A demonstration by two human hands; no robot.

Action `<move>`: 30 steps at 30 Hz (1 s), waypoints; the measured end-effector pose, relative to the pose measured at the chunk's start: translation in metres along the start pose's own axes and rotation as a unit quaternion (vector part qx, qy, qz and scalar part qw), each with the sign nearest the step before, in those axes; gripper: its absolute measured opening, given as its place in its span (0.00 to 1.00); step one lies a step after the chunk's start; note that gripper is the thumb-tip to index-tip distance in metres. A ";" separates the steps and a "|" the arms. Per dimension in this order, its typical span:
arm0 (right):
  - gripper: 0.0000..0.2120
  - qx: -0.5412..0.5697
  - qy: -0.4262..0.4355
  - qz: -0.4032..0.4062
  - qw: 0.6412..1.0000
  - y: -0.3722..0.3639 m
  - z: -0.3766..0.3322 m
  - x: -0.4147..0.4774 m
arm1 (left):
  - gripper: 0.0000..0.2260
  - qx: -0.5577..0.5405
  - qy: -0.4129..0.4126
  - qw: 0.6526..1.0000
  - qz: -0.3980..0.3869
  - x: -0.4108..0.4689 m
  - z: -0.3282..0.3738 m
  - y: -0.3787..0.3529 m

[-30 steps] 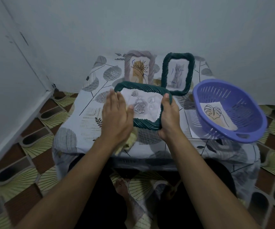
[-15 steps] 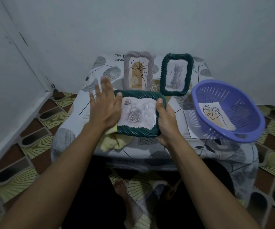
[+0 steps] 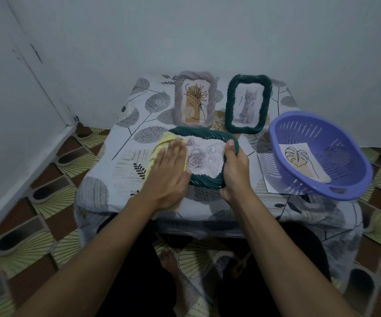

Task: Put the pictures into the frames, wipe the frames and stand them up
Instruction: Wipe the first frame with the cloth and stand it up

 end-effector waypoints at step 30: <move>0.21 0.050 -0.008 -0.062 0.997 -0.026 -0.003 -0.015 | 0.28 0.071 0.097 0.989 0.084 0.026 -0.012 0.057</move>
Point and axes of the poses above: each hand's wrist, its own x-axis towards the middle knuckle, its own y-axis out of the back of the hand, z = x × y, the point moved 8 cm from there along x, towards the middle knuckle, and after that the axes turned 2 degrees about z, right-handed, at the moved point
